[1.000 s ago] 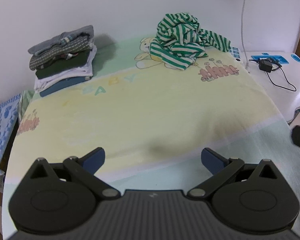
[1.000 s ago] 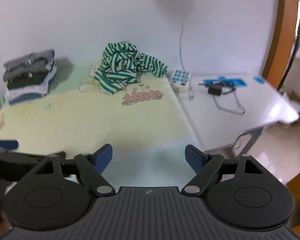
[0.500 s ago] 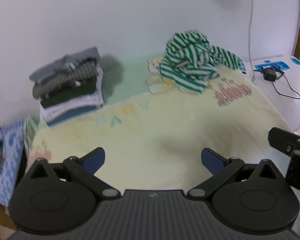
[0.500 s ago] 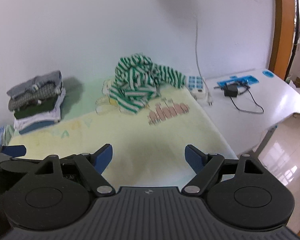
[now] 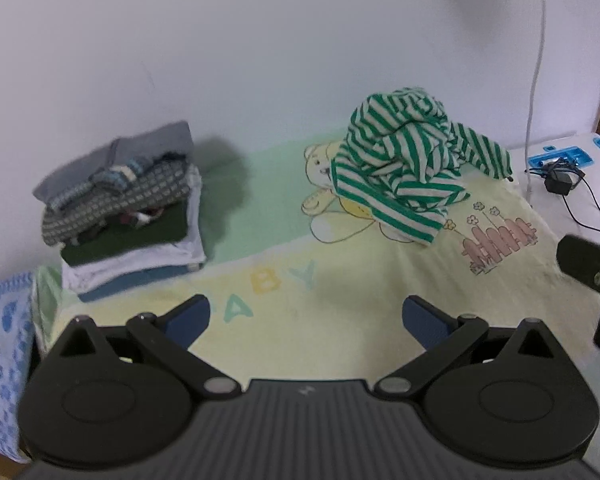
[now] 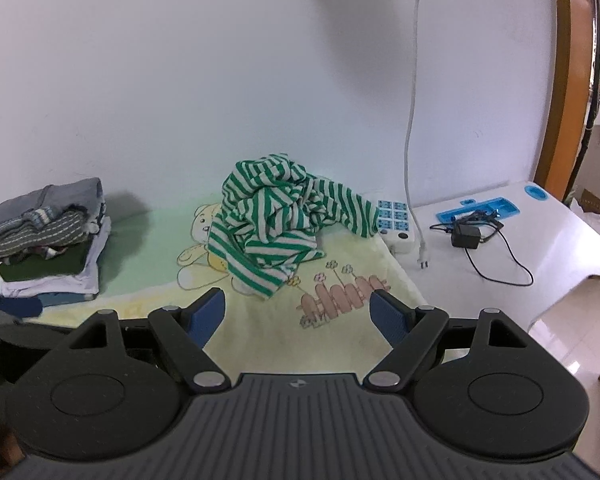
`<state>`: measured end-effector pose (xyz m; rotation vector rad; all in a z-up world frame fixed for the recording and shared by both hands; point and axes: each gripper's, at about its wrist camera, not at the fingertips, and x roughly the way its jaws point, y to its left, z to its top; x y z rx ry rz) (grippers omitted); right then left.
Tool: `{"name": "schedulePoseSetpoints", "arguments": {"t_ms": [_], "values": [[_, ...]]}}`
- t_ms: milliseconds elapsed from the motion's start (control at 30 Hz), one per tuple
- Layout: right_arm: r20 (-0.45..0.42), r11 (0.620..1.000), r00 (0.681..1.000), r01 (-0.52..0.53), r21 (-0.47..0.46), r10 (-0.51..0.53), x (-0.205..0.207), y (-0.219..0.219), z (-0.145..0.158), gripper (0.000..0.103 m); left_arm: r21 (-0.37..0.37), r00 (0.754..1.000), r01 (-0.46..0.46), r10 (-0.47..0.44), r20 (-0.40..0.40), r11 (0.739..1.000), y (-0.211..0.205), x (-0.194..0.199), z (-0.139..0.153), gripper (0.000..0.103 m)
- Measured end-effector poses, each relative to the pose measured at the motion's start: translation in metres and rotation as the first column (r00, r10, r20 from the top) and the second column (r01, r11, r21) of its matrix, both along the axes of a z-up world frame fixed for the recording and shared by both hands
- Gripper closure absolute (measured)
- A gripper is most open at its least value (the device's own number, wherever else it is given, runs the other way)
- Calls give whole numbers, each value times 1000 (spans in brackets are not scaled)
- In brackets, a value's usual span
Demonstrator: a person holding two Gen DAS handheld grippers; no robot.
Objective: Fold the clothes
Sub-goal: 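Close the right gripper on the striped garment while the left gripper approaches it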
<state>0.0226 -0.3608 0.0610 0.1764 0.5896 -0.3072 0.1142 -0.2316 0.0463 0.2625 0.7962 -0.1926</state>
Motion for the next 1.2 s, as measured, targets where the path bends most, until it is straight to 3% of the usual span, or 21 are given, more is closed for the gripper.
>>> {"name": "schedulePoseSetpoints", "arguments": {"t_ms": [133,233,300,400,533,733,833,1000,1033,1100,1167,1200], "values": [[0,1000,1000,-13,-10,13,14,-10,-10,21,-21,999,-36,37,23,999,-11,6,-11,1],[-16,1000,1000,-24,-5,24,32,-29,-17,21,-21,1000,-14,14,21,1000,-25,17,-20,1],[-8,1000,1000,-24,-8,24,46,-42,-19,21,-84,999,21,-24,-27,996,-30,31,-25,1],[25,999,999,-21,-30,22,72,-65,-20,21,-127,999,-6,-1,-48,992,-41,52,-32,1],[31,999,999,-34,-32,35,113,-92,-33,20,-108,999,-41,40,-14,993,-55,69,-41,1],[-8,996,997,-70,61,71,173,-116,-62,20,-65,996,-40,34,-82,997,-59,72,-55,1],[2,993,995,-97,63,97,199,-114,-67,20,-53,991,-57,50,-127,997,-56,71,-62,1],[-19,992,992,-125,30,126,231,-95,-79,20,-3,987,-90,88,-134,996,-51,64,-68,1],[-24,992,992,-126,26,127,235,-93,-82,24,0,987,-92,92,-135,996,-50,63,-69,1],[-21,988,989,-144,53,145,236,-93,-83,48,-2,985,-88,86,-148,996,-49,61,-70,1],[1,974,980,-199,105,200,230,-94,-80,89,-2,984,-81,80,-157,997,-49,59,-71,1],[8,972,976,-215,96,215,224,-91,-76,92,1,984,-82,81,-158,997,-49,58,-72,1]]}}
